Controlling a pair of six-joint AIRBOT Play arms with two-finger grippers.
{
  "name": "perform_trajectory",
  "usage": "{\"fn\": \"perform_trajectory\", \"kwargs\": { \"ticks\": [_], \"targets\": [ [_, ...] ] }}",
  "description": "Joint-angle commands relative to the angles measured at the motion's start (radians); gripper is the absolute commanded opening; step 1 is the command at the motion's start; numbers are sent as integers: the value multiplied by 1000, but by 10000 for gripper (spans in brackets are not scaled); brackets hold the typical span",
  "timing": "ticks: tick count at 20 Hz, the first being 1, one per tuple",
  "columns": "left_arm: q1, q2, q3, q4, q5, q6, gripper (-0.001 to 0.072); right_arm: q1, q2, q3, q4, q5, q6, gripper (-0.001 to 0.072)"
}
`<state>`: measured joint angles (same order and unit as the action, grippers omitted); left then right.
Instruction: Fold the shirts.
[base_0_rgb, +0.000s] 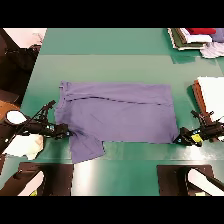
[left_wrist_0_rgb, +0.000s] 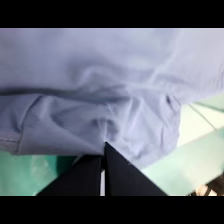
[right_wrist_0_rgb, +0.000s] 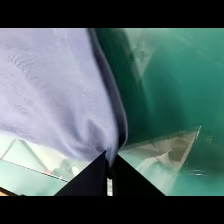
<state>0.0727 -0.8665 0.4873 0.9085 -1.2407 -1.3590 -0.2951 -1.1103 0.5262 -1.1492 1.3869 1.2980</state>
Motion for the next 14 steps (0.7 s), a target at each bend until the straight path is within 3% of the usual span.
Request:
{"fn": "perform_trajectory", "kwargs": {
  "ticks": [1,4,6,10,12,14],
  "targets": [
    [0,3,19,6,-106,6,28,25,68,0,-15,37,2,18],
    [0,101,26,20,-156,-13,28,25,211,3,-142,155,24,17],
    [0,224,26,30,-194,-80,28,25,305,3,-256,227,55,17],
    [0,386,36,-31,-429,-211,29,25,469,4,-311,347,55,17],
    [0,397,86,-27,-408,-213,29,25,507,9,-289,332,57,17],
    [0,367,143,-13,-285,-199,29,25,483,51,-240,299,57,17]
  ]
}}
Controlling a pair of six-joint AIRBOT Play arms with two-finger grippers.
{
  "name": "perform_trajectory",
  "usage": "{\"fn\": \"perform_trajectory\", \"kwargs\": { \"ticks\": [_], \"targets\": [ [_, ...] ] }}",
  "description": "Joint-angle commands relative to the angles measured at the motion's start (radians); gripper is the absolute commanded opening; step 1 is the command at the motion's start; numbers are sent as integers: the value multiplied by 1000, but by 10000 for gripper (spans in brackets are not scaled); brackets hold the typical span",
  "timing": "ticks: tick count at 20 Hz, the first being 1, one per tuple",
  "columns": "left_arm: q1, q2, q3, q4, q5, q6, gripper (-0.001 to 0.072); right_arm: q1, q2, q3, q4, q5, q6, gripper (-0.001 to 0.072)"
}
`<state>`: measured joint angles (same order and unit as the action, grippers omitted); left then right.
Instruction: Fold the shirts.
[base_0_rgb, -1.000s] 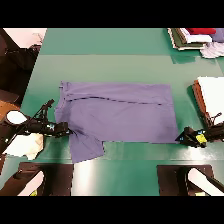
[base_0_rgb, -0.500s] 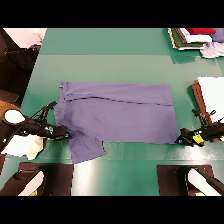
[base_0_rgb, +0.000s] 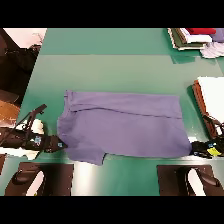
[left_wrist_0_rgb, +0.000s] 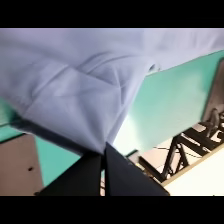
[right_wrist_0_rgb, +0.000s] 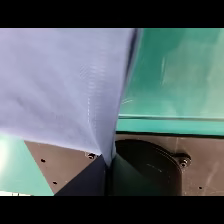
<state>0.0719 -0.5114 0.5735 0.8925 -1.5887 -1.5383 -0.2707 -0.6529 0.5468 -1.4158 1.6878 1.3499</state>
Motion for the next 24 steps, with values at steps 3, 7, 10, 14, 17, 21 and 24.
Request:
{"fn": "perform_trajectory", "kwargs": {
  "ticks": [3,7,10,14,17,21,24],
  "targets": [
    [0,-133,133,34,206,65,30,1,-102,153,117,-94,12,17],
    [0,-407,249,35,404,146,30,1,-325,323,189,-181,11,17],
    [0,-617,371,35,474,153,30,10,-495,444,195,-196,11,17],
    [0,-845,515,15,504,192,31,84,-696,590,194,-232,13,17],
    [0,-937,578,-5,569,194,31,132,-818,693,195,-267,49,18],
    [1,-953,586,-19,683,192,180,162,-958,851,205,-275,66,20],
    [1,-953,600,-26,673,177,598,138,-1024,960,336,-263,61,393]
  ]
}}
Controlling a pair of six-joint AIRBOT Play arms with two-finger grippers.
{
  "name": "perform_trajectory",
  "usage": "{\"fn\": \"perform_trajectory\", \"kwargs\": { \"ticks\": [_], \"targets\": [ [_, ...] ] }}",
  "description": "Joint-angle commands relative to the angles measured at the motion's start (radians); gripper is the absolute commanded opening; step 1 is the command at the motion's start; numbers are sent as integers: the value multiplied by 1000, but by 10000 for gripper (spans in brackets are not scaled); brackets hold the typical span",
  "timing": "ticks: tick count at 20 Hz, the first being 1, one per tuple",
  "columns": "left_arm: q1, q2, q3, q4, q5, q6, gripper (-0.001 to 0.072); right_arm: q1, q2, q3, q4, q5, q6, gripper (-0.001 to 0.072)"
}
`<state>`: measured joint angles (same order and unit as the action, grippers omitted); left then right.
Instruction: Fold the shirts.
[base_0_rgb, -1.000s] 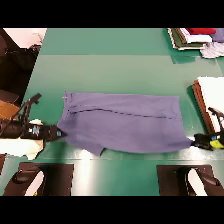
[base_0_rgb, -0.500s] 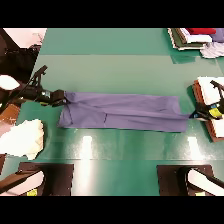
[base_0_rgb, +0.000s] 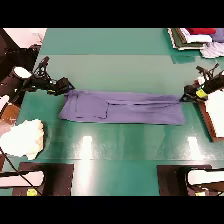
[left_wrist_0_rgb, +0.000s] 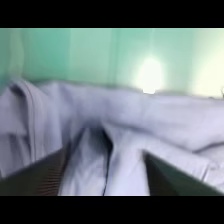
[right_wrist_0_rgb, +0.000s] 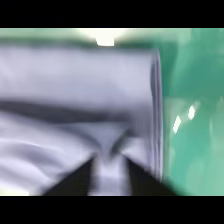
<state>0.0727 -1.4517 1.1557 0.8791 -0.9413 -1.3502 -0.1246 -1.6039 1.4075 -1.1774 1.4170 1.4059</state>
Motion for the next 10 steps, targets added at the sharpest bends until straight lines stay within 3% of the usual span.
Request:
{"fn": "perform_trajectory", "kwargs": {
  "ticks": [1,3,4,5,6,9,10],
  "targets": [
    [0,-12,37,-11,-3,-10,598,-27,-83,124,148,39,-19,431],
    [0,-12,77,-12,-91,-10,596,-66,-78,126,172,96,-64,431],
    [0,-12,89,-13,-134,-3,488,-90,-65,101,172,112,-81,431],
    [0,-11,93,-19,-165,3,237,-118,-46,63,172,111,-93,432],
    [0,-11,93,-24,-184,27,35,-148,-27,14,172,102,-106,431],
    [-3,-11,93,-27,-198,46,31,-232,-13,-109,178,105,-159,438],
    [-10,-11,93,-27,-200,46,32,-255,-13,-149,192,99,-182,509]
  ]
}}
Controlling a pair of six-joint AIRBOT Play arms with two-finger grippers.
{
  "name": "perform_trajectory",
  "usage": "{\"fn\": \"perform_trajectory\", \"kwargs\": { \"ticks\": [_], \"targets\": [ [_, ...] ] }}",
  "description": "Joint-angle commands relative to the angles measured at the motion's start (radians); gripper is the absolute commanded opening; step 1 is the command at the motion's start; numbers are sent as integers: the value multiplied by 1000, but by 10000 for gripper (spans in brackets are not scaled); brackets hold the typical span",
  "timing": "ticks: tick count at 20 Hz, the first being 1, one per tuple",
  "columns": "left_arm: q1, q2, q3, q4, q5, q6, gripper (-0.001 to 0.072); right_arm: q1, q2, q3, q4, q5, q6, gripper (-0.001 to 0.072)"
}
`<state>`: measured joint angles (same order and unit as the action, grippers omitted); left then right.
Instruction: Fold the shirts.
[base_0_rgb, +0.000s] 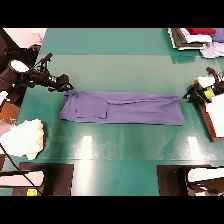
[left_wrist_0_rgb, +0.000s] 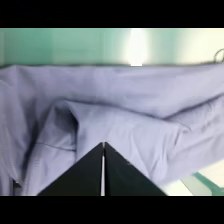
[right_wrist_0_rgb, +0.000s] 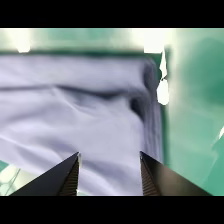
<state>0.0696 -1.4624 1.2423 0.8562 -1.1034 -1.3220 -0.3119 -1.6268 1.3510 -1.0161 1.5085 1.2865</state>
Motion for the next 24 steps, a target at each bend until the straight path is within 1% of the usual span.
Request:
{"fn": "perform_trajectory", "kwargs": {
  "ticks": [1,3,5,8,9,10,11,14,17,19,21,22,24],
  "targets": [
    [-19,0,6,-4,-38,17,31,-89,8,-130,39,-1,-79,578],
    [-57,-2,6,-2,-22,18,32,-111,-14,-183,85,-8,-124,575],
    [-101,-2,6,-2,24,18,31,-106,-42,-212,143,-14,-164,573],
    [-172,-2,6,-2,82,17,31,-66,-76,-211,161,-39,-170,570],
    [-194,-2,6,-2,91,17,31,-48,-82,-211,161,-55,-170,537],
    [-217,-2,6,-3,103,17,31,-30,-82,-211,159,-70,-170,420],
    [-236,-2,6,-3,117,16,31,-16,-82,-211,160,-79,-173,327],
    [-311,-3,9,-7,222,10,30,6,-80,-210,161,-50,-208,22],
    [-381,-60,84,-7,237,10,31,6,-30,-210,161,-5,-207,18],
    [-424,-130,173,-8,221,10,30,9,48,-210,164,22,-189,17],
    [-472,-211,262,-10,194,7,30,27,150,-210,213,5,-160,17],
    [-499,-247,297,-11,187,-7,30,34,197,-205,242,-10,-140,17],
    [-549,-315,344,-12,186,-16,31,72,254,-142,266,0,-50,17]
  ]
}}
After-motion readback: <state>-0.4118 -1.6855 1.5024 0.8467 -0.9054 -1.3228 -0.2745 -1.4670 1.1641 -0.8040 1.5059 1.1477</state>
